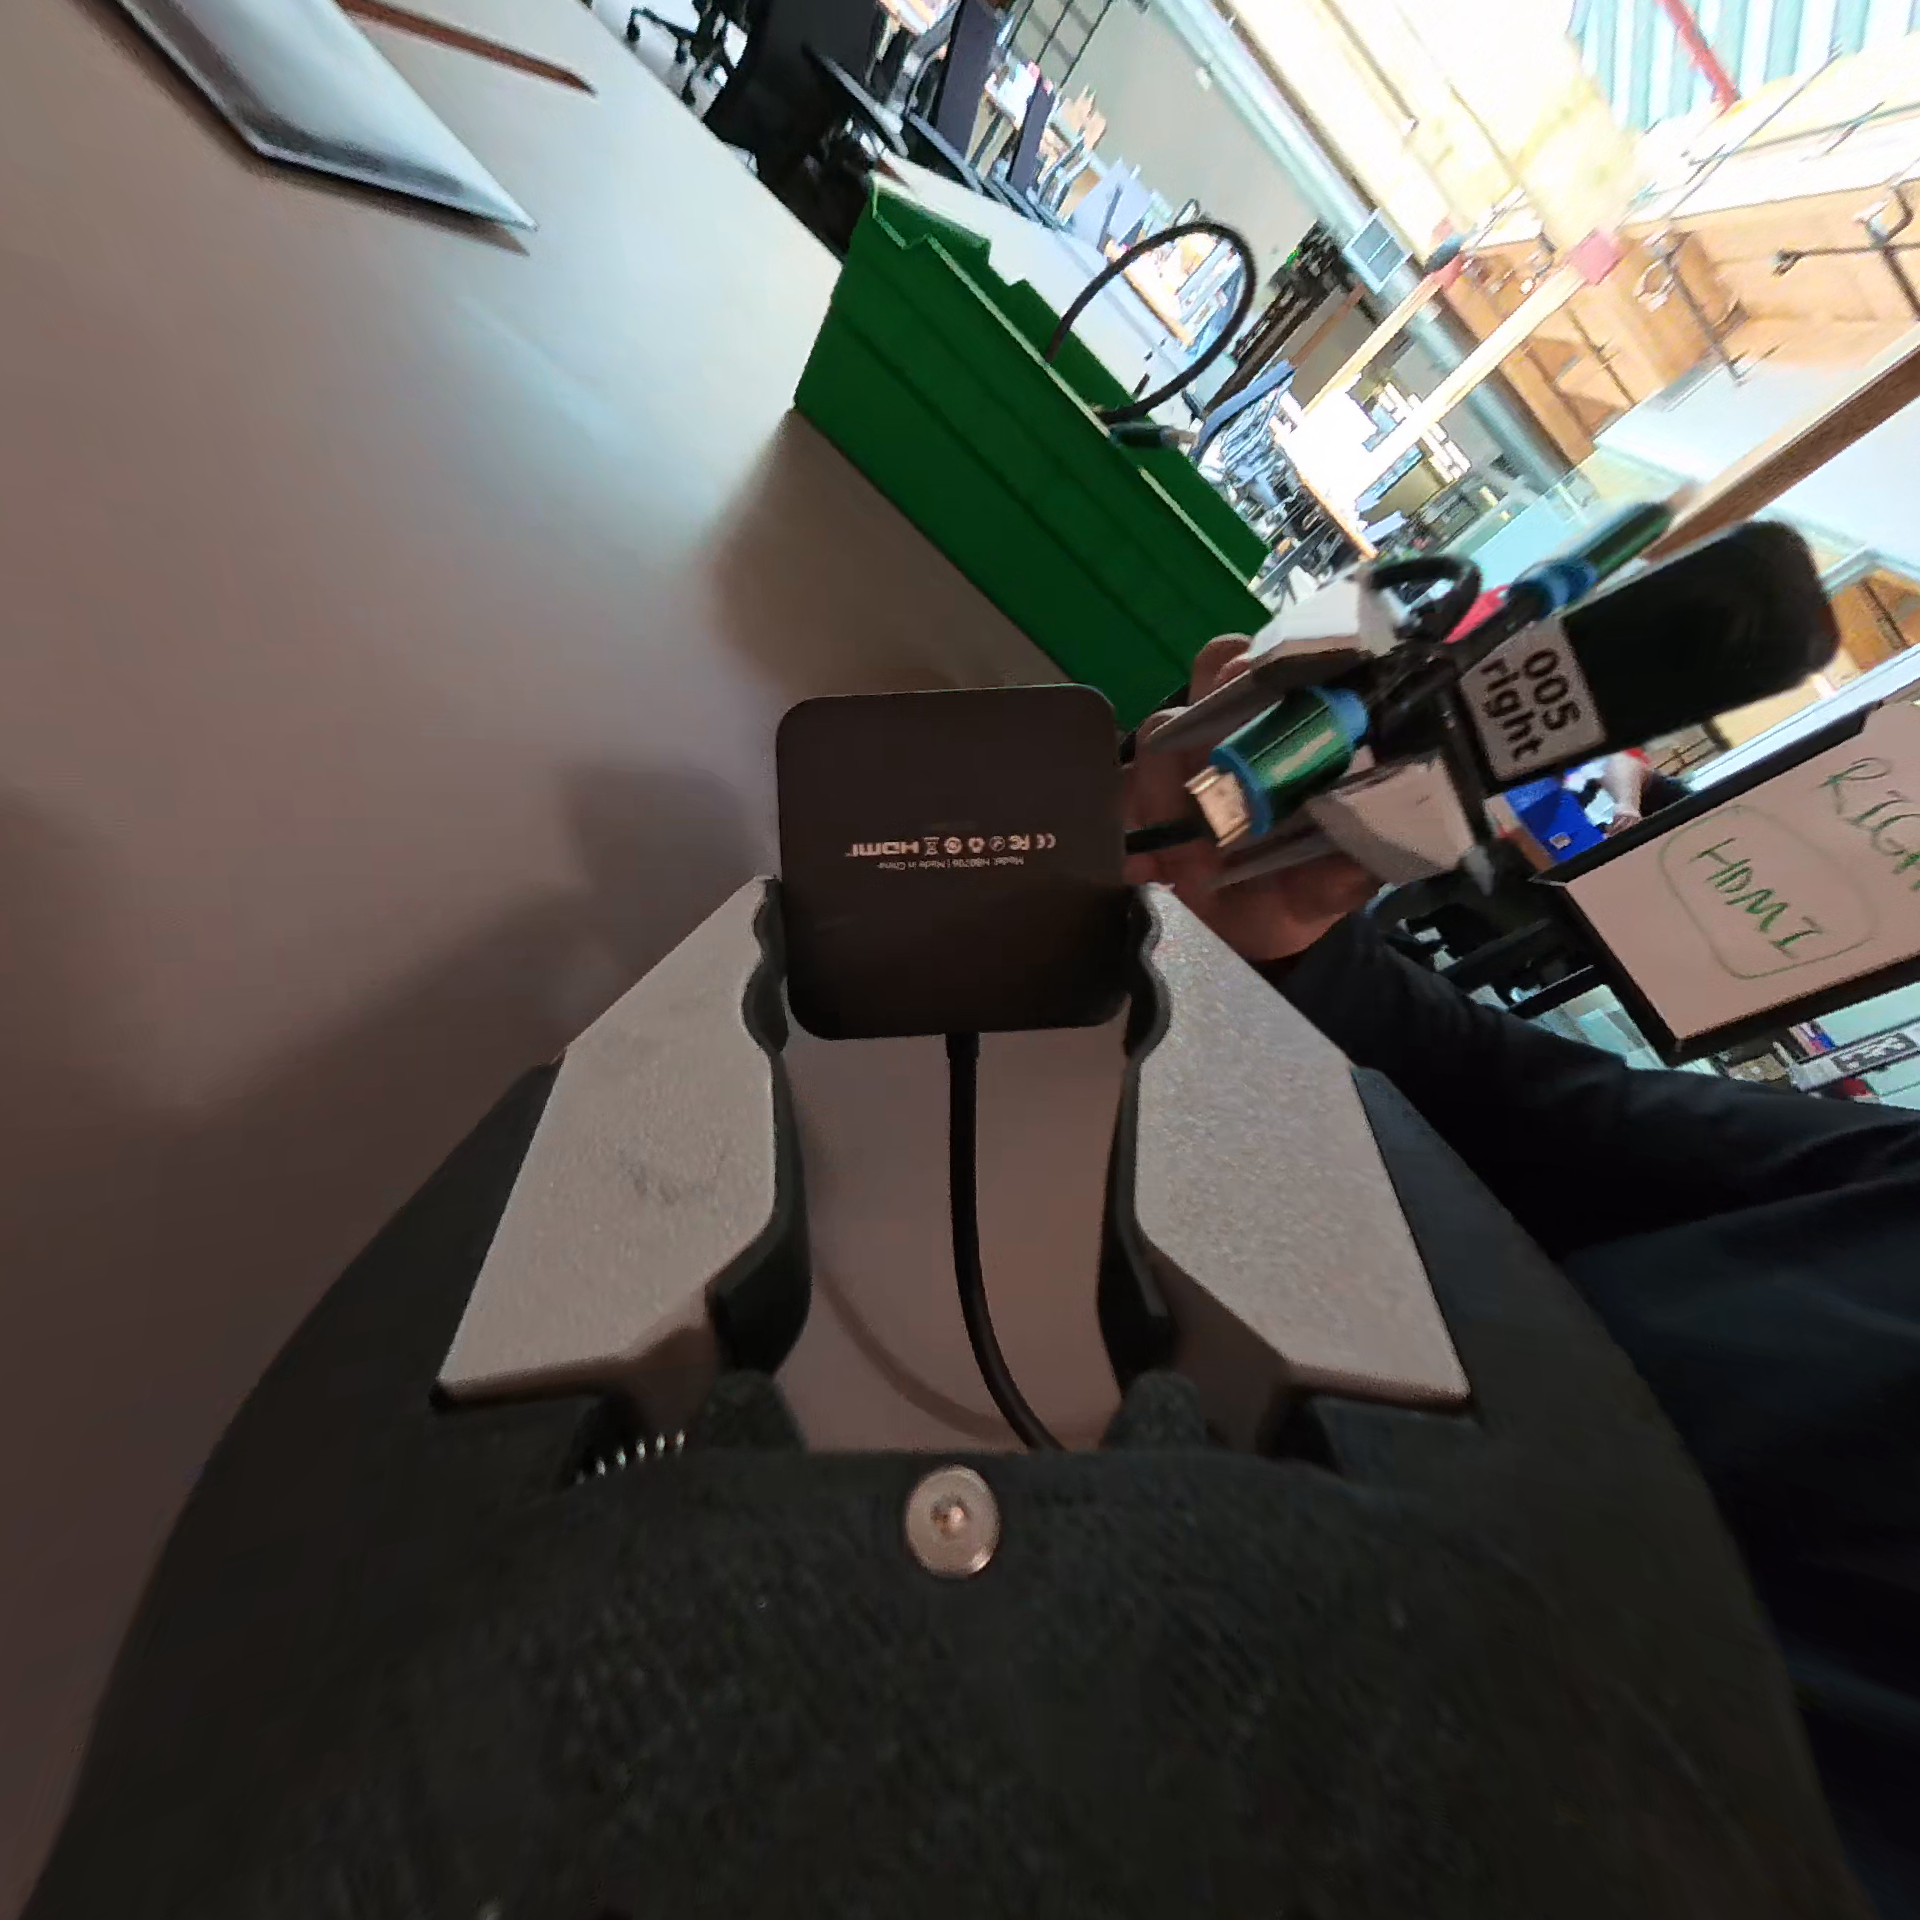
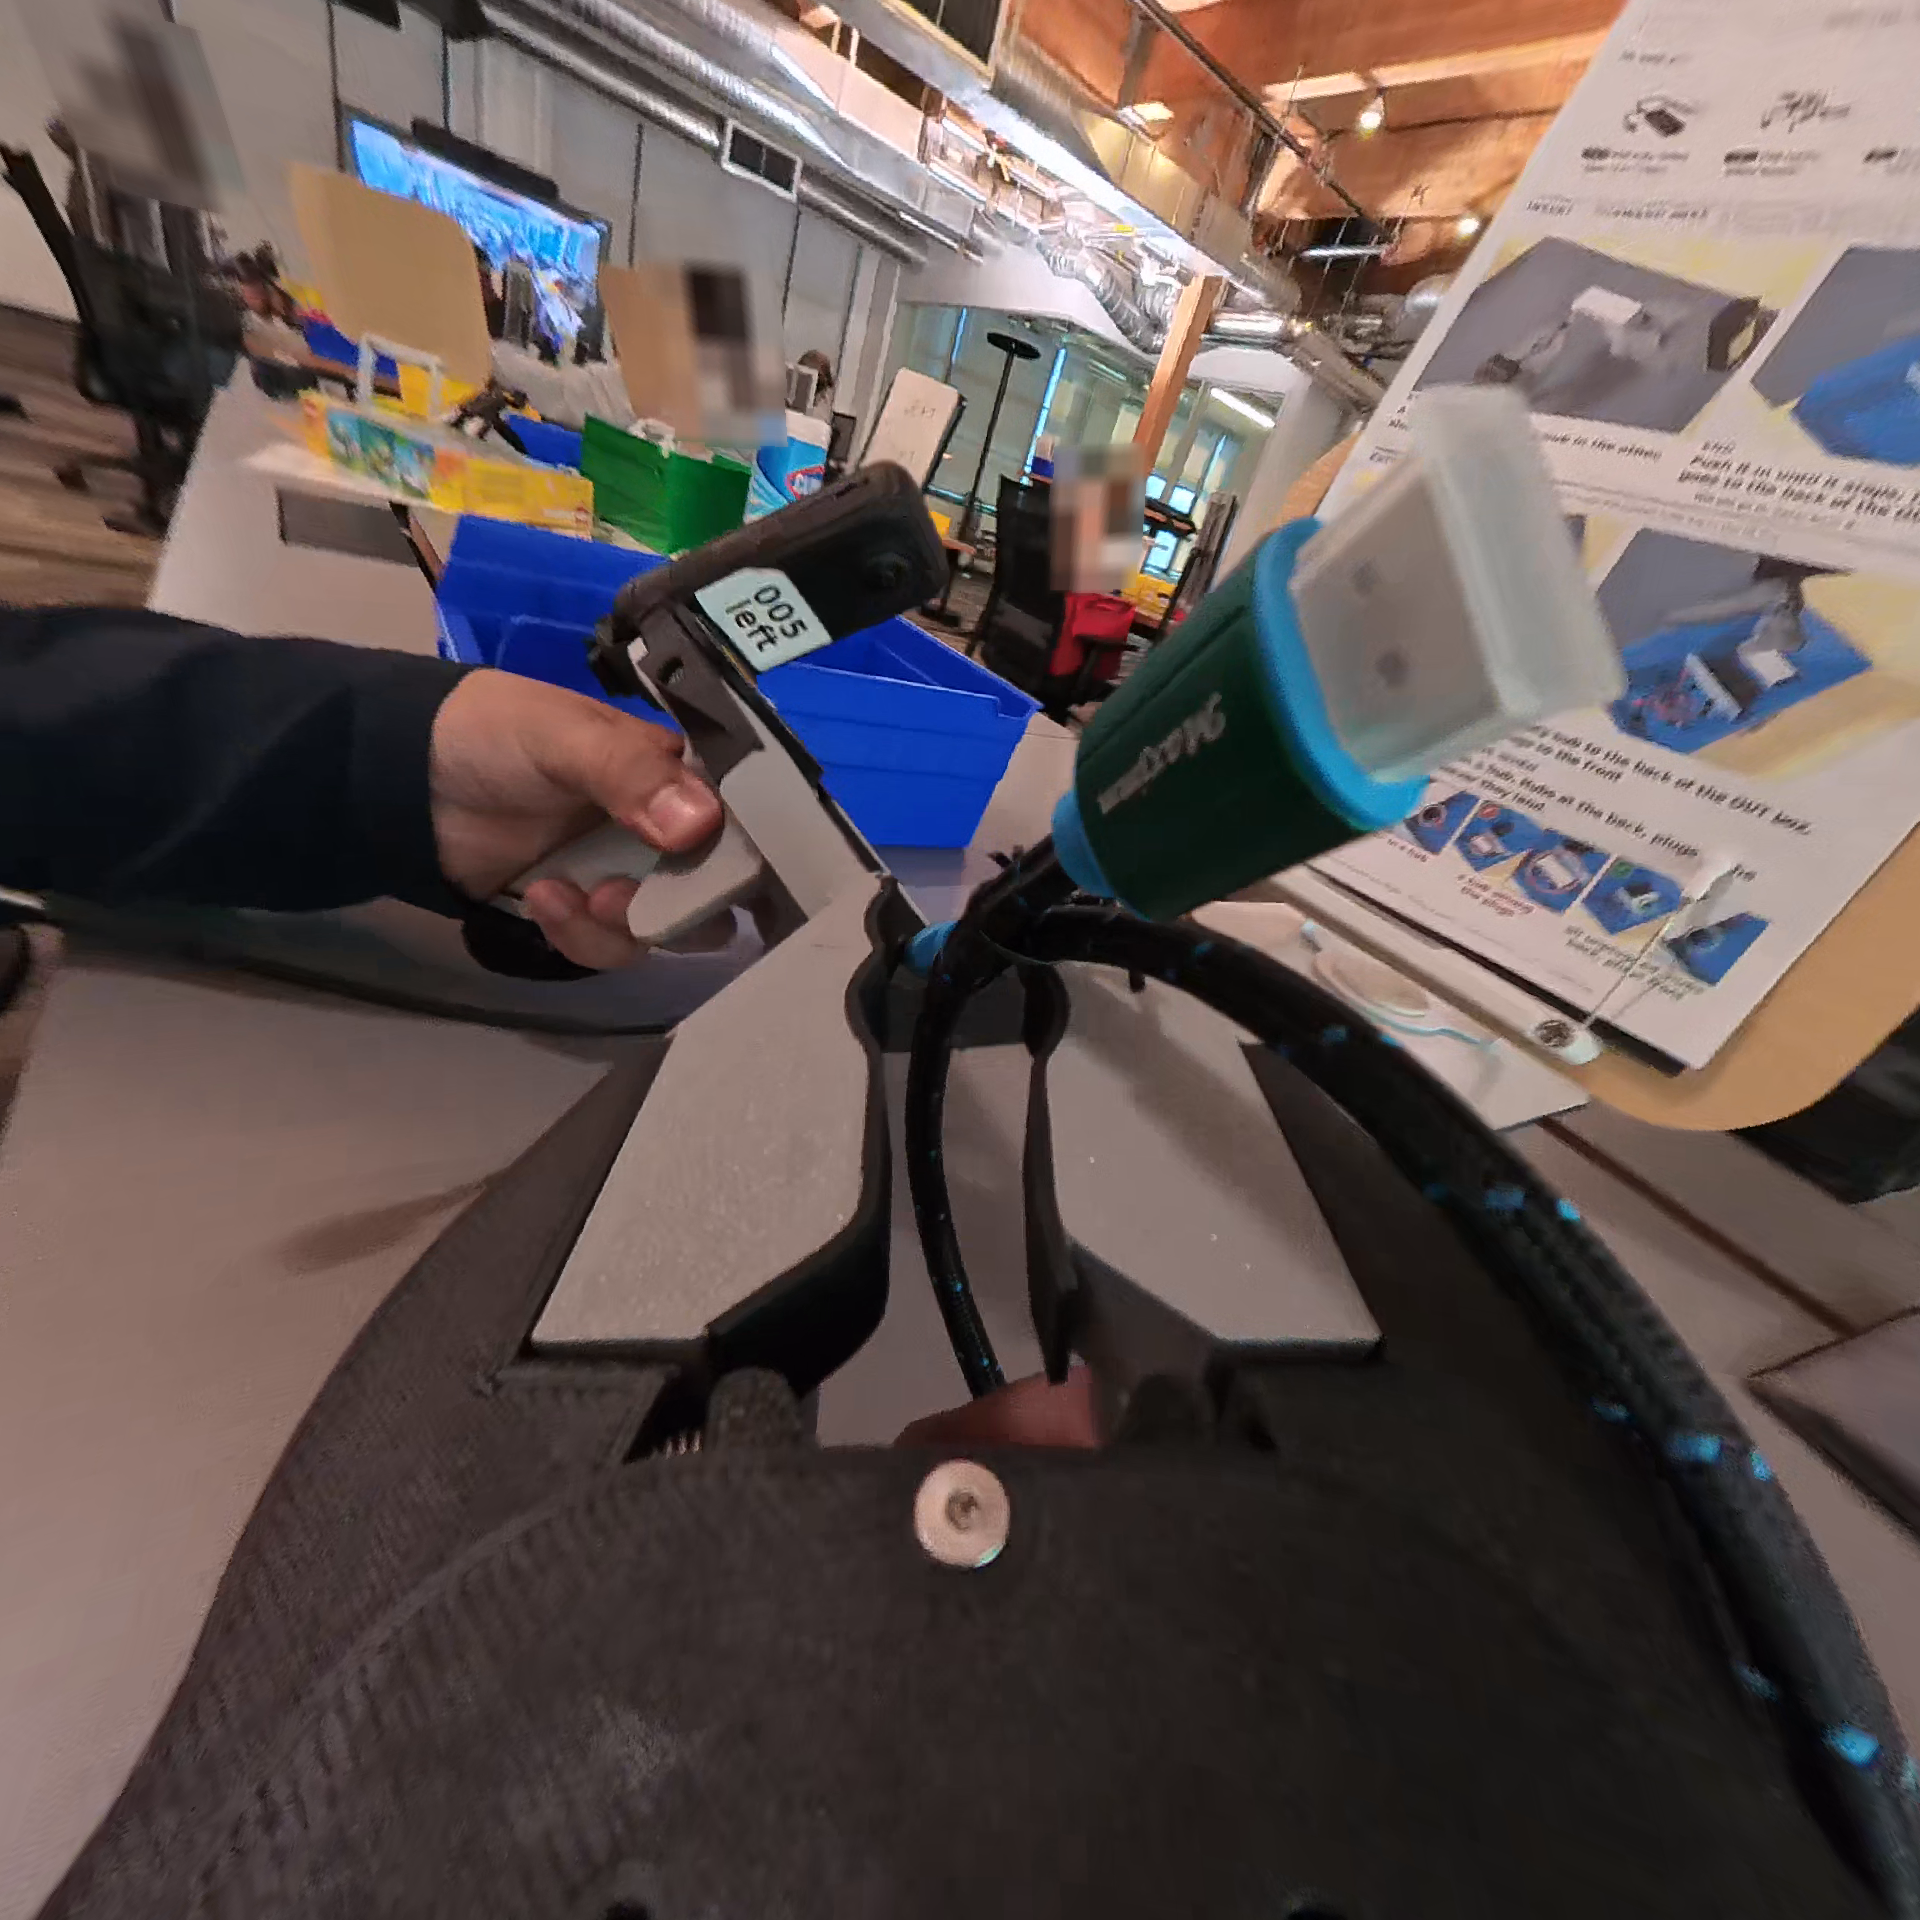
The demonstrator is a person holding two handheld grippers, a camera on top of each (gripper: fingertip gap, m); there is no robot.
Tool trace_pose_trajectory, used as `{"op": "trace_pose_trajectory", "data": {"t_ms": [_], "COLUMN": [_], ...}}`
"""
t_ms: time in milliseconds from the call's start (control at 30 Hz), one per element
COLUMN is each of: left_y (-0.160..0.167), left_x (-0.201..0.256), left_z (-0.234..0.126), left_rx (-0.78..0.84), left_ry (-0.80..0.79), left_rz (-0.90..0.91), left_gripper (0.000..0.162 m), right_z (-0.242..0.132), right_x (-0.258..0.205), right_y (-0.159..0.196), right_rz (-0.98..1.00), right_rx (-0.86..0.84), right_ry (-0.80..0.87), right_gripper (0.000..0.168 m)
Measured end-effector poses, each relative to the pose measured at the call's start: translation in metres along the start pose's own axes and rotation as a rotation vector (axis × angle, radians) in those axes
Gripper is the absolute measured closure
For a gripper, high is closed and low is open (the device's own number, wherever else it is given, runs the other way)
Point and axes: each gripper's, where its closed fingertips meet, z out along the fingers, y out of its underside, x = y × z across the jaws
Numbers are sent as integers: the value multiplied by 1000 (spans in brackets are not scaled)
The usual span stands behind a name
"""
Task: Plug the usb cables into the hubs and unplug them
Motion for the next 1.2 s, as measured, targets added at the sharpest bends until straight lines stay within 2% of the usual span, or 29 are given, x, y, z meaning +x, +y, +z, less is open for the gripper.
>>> {"op": "trace_pose_trajectory", "data": {"t_ms": [233, 333, 633, 800, 900, 1067, 1200], "left_y": [-12, -12, -15, -14, -12, -8, -8], "left_x": [17, 18, 22, 26, 33, 27, 31], "left_z": [-2, -4, -7, -6, -7, -5, -4], "left_rx": [80, 89, 113, 109, 108, 81, 88], "left_ry": [62, 48, 58, 66, 127, 75, 103], "left_rz": [56, 106, 109, 117, 84, 118, 100], "left_gripper": [98, 98, 98, 98, 98, 98, 98], "right_z": [3, 2, 8, 7, 5, 7, 7], "right_x": [-4, -1, -10, -12, -14, -14, -15], "right_y": [-5, -10, -23, -23, -29, -22, -25], "right_rz": [-134, -222, -412, -429, -437, -493, -569], "right_rx": [60, 82, 115, 122, 158, 74, 75], "right_ry": [28, 95, 174, 167, 160, 184, 225], "right_gripper": [150, 149, 150, 150, 150, 150, 149]}}
